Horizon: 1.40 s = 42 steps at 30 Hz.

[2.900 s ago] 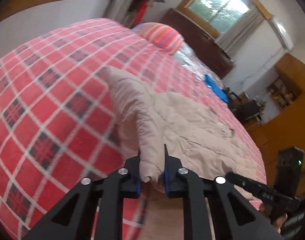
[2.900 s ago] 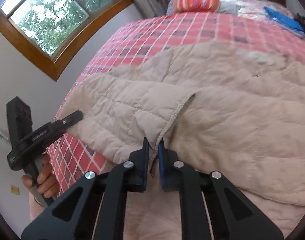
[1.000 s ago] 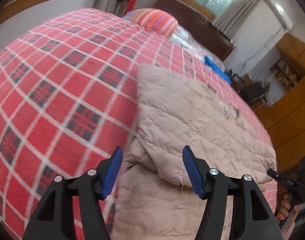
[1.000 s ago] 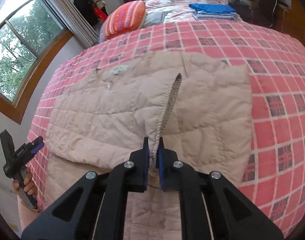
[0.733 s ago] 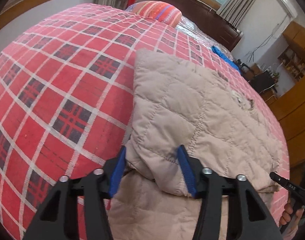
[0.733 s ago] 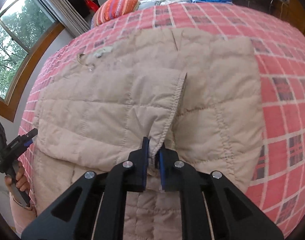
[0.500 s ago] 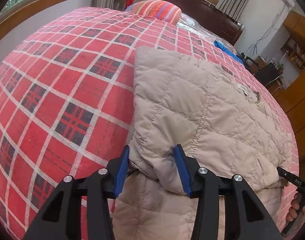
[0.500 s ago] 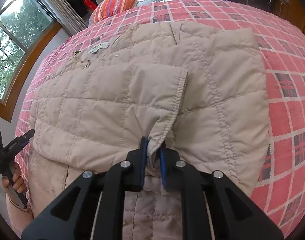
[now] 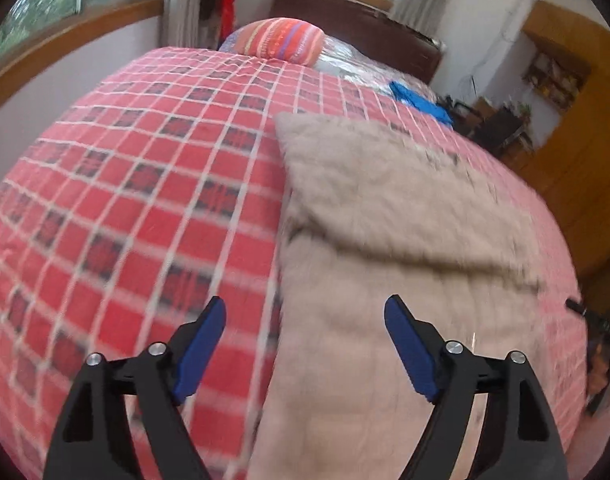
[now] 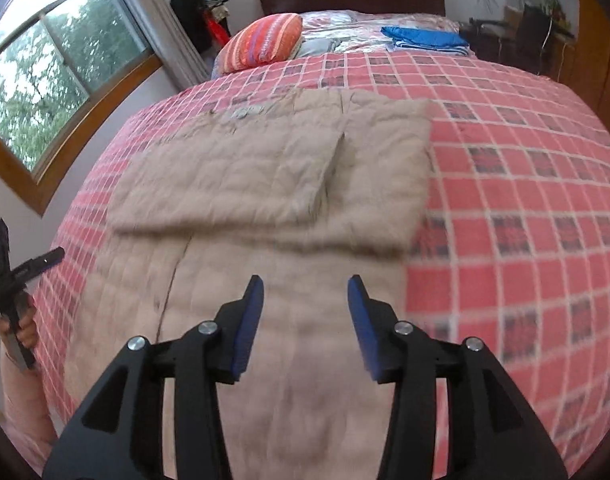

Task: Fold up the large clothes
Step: 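Grasp the coat hem with the left tool while the right tool grips the hem too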

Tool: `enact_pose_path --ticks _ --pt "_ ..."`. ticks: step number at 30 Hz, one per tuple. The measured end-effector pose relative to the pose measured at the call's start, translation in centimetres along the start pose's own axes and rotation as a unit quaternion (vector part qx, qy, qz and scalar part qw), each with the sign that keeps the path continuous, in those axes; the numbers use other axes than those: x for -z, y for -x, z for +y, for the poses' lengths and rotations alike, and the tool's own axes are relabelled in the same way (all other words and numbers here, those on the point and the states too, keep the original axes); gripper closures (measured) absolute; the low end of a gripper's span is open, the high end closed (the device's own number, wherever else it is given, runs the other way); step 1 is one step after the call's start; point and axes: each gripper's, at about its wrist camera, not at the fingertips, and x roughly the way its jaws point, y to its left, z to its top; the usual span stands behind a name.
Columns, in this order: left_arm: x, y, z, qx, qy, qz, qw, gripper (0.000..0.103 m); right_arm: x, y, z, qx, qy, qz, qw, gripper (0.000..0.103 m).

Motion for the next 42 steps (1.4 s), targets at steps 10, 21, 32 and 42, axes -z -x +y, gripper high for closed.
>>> enact_pose_path --ticks 10,21,32,42 --pt "10.3 4.1 3.0 -0.019 -0.007 0.054 0.9983 0.02 11.5 5.2 -1.7 -0.007 -0.011 0.027 1.0 0.045" --pt "16.1 3.4 4.1 0.0 0.012 0.091 0.9958 0.02 17.7 5.1 -4.1 -0.017 -0.053 0.074 0.996 0.041" --pt "16.9 2.7 2.3 0.044 0.013 0.094 0.9945 0.021 19.2 2.9 -4.2 -0.034 -0.059 0.095 0.993 0.052" --pt "16.5 2.8 2.6 0.037 0.039 0.094 0.9942 0.072 19.1 3.5 -3.7 -0.05 -0.056 0.083 0.994 0.083"
